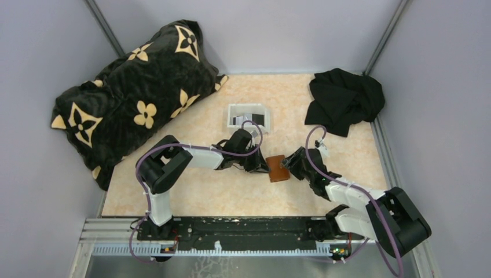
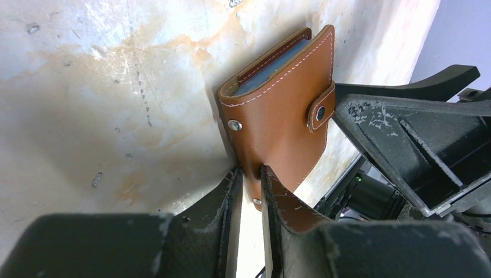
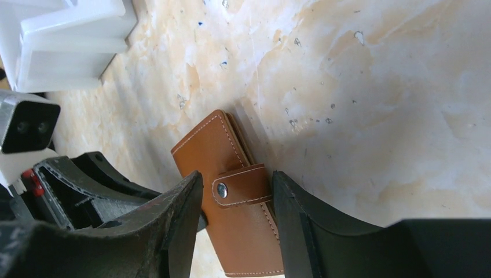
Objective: Put the credit cards into the card holder
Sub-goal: Close the card holder at the center of the board.
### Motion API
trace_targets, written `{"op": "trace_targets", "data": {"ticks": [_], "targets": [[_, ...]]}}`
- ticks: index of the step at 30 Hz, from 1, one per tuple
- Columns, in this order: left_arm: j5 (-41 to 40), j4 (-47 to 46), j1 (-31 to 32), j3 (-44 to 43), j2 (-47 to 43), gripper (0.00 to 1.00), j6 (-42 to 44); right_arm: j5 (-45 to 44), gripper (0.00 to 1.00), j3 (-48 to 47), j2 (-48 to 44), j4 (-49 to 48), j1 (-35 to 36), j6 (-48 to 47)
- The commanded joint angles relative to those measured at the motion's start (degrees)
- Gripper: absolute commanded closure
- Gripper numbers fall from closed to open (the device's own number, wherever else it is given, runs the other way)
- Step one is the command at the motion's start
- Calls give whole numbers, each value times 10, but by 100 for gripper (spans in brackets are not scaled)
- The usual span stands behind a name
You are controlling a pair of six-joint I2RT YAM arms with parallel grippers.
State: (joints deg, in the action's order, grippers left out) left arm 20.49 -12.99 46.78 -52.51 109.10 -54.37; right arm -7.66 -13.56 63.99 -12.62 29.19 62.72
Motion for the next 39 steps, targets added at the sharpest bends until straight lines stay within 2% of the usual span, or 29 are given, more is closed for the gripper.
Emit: {"op": "trace_targets", "data": {"ticks": [1, 8, 13, 20, 32, 39], "targets": [[-80, 91, -2, 13, 38, 74, 38, -19, 51, -2, 38, 47, -13, 15], [-81, 95, -3, 9, 36, 74, 41, -28, 55, 3, 46, 60, -15, 17], [-79, 94, -3, 7, 41, 74, 40, 1, 59, 7, 80, 36, -16, -8], [-80, 97, -3, 5, 40, 74, 40, 35, 60, 10, 127, 20, -16, -42], [-99, 102, -4, 15, 29, 74, 42, 1, 54, -31, 105, 130, -15, -116], [-118, 108, -12, 26, 21, 74, 44, -11, 54, -66, 128, 172, -15, -142]]}}
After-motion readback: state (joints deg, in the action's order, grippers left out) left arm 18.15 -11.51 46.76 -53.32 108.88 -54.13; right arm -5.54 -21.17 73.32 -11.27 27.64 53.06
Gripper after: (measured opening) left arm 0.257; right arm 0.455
